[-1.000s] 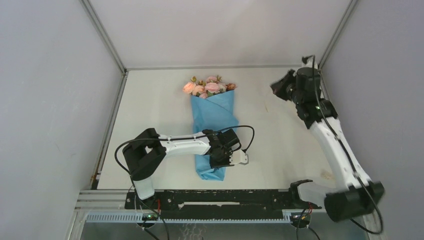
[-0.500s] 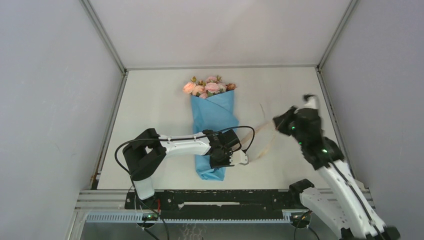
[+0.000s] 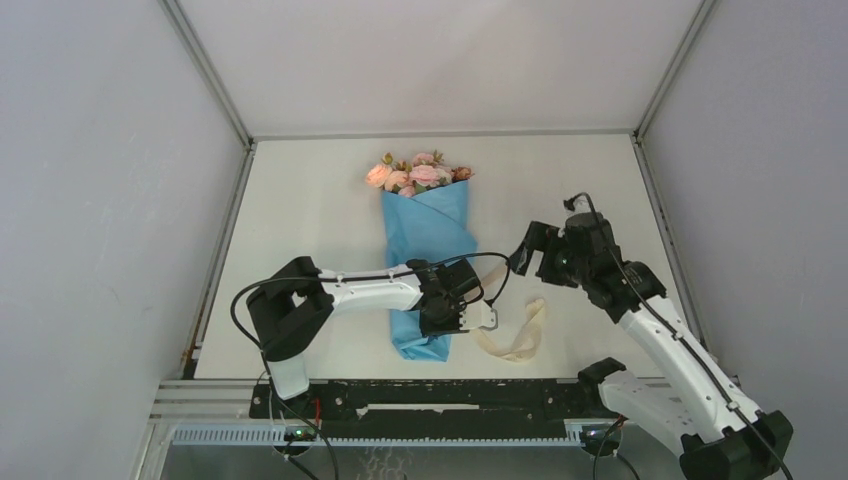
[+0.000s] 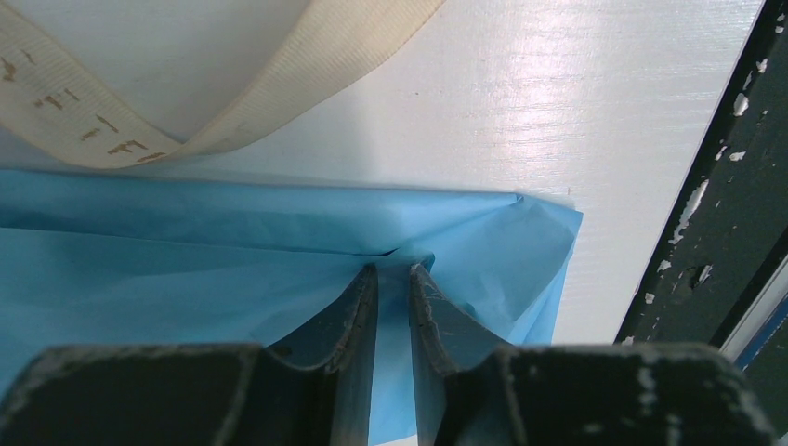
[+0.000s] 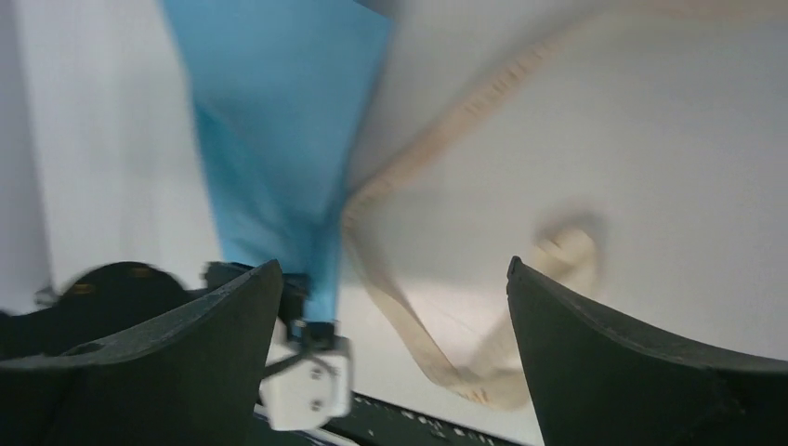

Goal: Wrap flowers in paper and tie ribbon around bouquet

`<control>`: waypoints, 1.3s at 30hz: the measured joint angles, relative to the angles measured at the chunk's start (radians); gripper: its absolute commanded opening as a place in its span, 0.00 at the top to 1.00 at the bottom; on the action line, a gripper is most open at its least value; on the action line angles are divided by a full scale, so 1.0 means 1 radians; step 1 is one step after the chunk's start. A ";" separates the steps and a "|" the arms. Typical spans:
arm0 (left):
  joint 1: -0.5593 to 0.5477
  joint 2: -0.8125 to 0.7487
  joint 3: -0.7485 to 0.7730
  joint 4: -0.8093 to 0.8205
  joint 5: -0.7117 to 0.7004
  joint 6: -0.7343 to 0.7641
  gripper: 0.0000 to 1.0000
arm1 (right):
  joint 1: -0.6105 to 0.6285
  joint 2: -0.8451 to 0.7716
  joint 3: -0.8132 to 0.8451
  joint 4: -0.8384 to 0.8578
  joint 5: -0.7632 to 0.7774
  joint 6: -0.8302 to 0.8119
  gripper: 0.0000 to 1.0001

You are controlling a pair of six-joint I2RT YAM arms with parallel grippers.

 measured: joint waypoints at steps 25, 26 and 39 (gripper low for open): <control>-0.018 0.013 0.015 -0.017 -0.029 0.000 0.76 | 0.026 0.986 0.243 0.652 -0.539 -0.108 0.11; -0.018 0.014 0.016 -0.018 -0.029 0.000 0.76 | 0.029 0.991 0.243 0.669 -0.543 -0.108 0.24; -0.019 0.010 0.023 -0.036 -0.016 0.012 0.54 | 0.019 1.103 0.224 0.861 -0.668 -0.019 1.00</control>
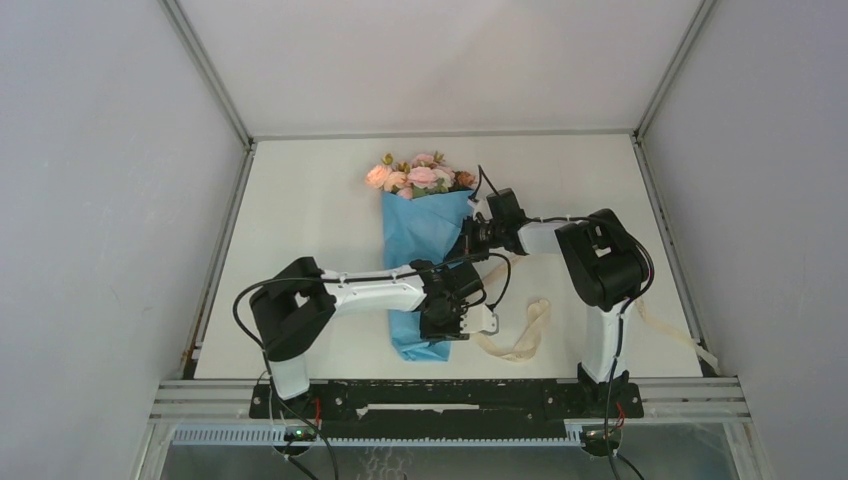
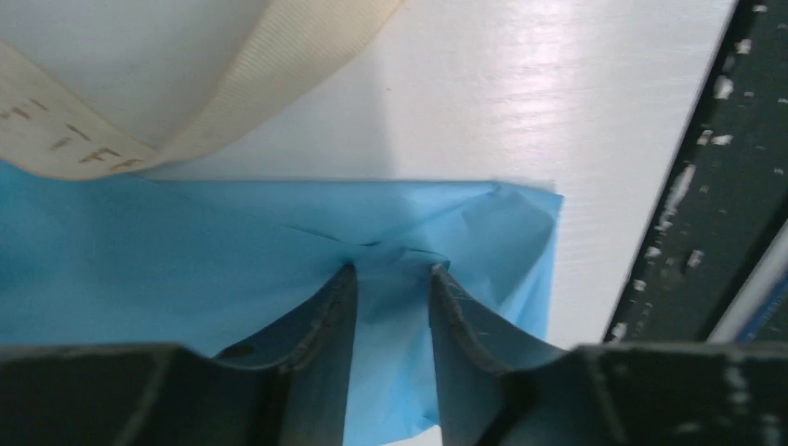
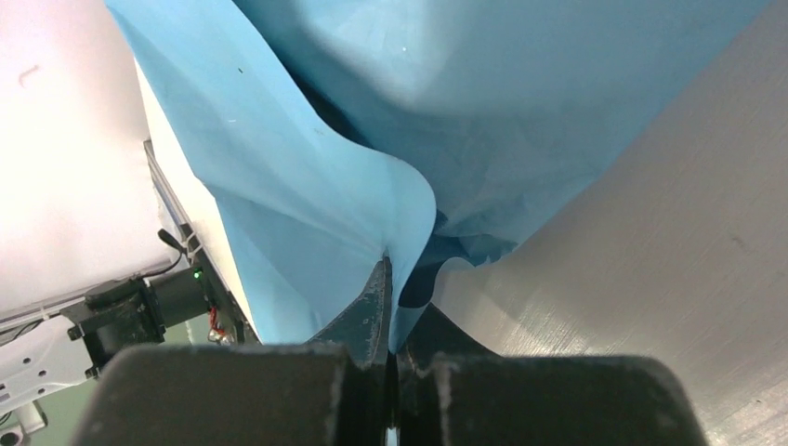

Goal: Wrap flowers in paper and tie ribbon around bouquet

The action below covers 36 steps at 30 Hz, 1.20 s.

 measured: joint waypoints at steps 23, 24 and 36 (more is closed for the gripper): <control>-0.005 0.138 0.209 0.070 0.193 0.323 0.23 | -0.050 0.047 0.051 -0.064 -0.078 -0.072 1.00; -0.005 0.153 0.220 0.070 0.192 0.329 0.24 | -0.051 0.047 0.053 -0.071 -0.078 -0.077 1.00; -0.037 0.223 0.303 -0.016 0.171 0.330 1.00 | -0.052 0.039 0.059 -0.131 -0.066 -0.106 1.00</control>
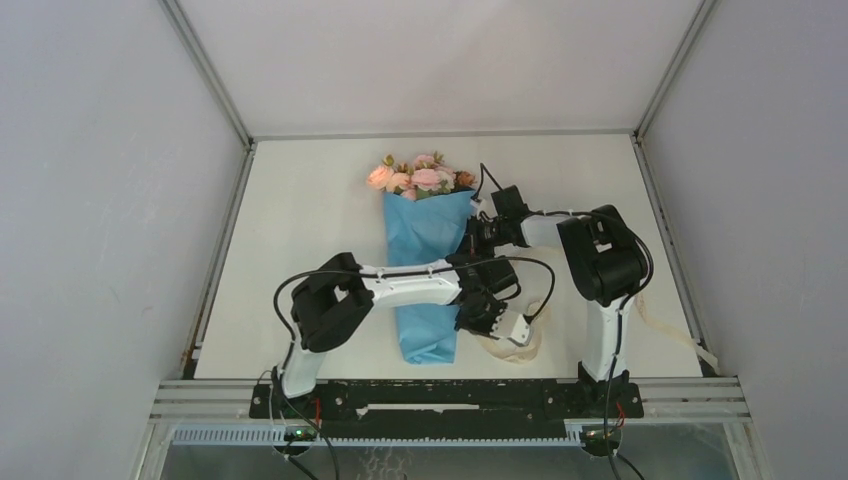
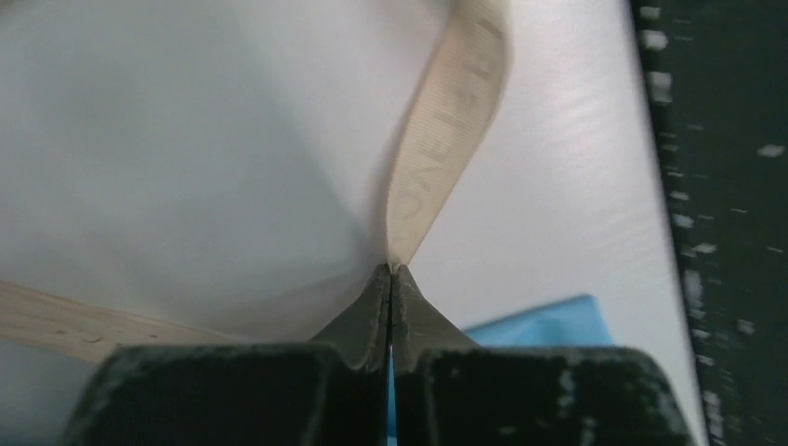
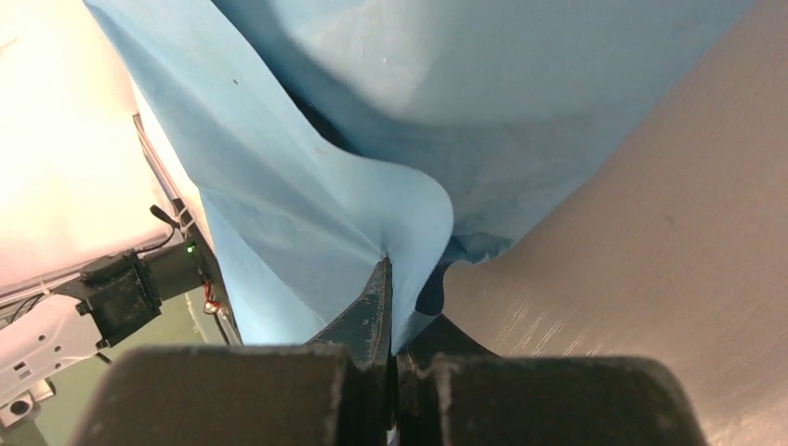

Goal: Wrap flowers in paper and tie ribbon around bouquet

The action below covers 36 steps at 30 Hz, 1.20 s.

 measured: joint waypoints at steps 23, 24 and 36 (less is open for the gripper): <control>0.159 -0.542 -0.614 -0.458 0.185 0.082 1.00 | -0.057 -0.145 0.145 -0.321 0.023 0.026 1.00; 0.231 -0.550 -0.615 -0.464 0.188 0.098 1.00 | -0.058 -0.146 0.152 -0.330 0.023 0.026 1.00; 1.033 -0.343 -0.261 -0.638 0.451 0.347 1.00 | -0.055 -0.203 0.149 -0.418 0.068 -0.023 1.00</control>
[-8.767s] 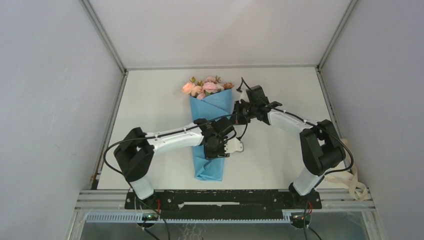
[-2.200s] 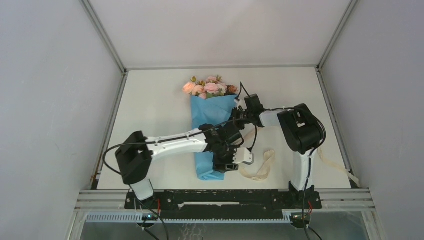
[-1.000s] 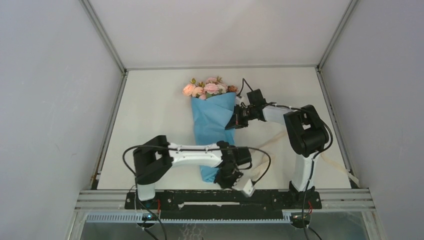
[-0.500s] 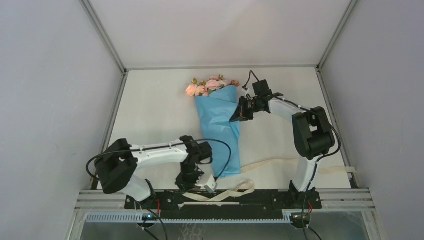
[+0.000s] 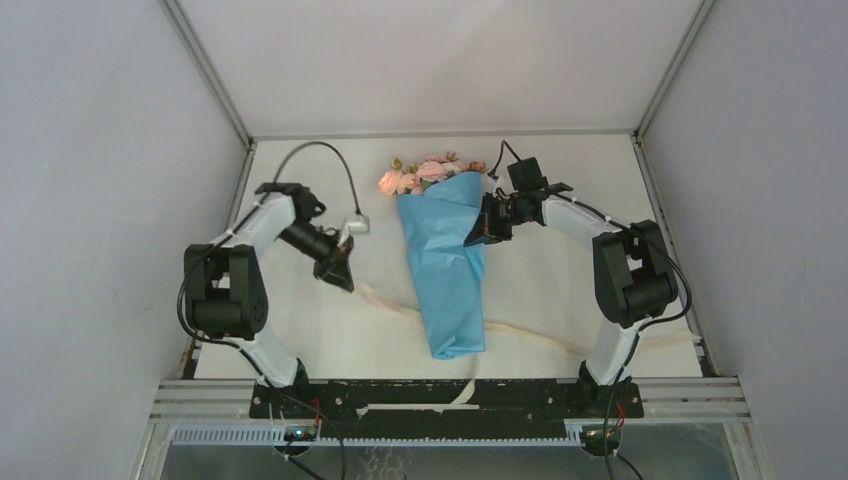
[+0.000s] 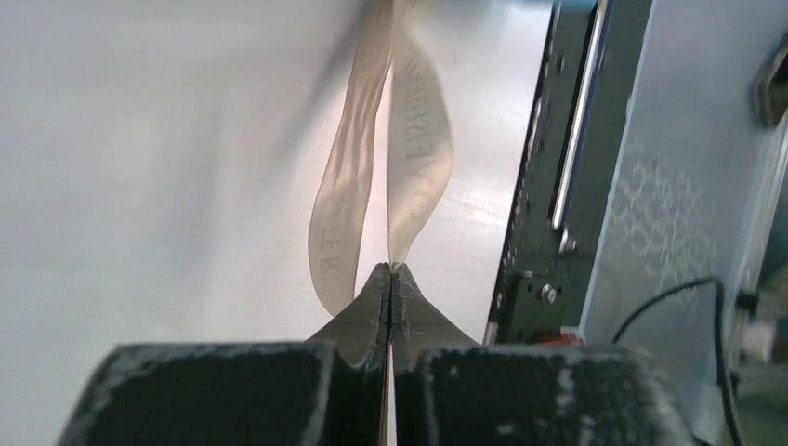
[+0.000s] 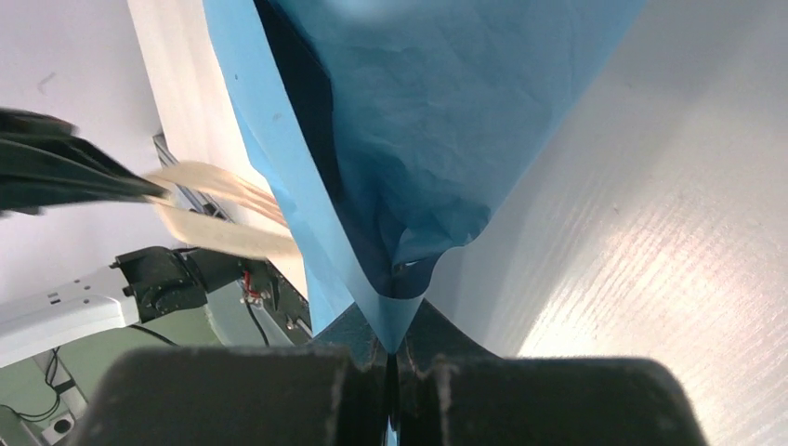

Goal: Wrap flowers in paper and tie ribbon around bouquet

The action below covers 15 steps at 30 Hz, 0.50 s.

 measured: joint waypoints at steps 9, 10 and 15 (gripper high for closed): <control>0.100 -0.088 0.192 -0.107 0.364 -0.053 1.00 | 0.030 -0.010 -0.095 0.018 0.027 -0.011 1.00; 0.100 -0.117 0.200 -0.109 0.404 -0.073 1.00 | 0.031 -0.013 -0.109 0.025 0.027 -0.011 1.00; 0.105 -0.250 0.248 -0.061 0.546 -0.264 1.00 | 0.039 -0.020 -0.148 0.045 0.039 -0.011 1.00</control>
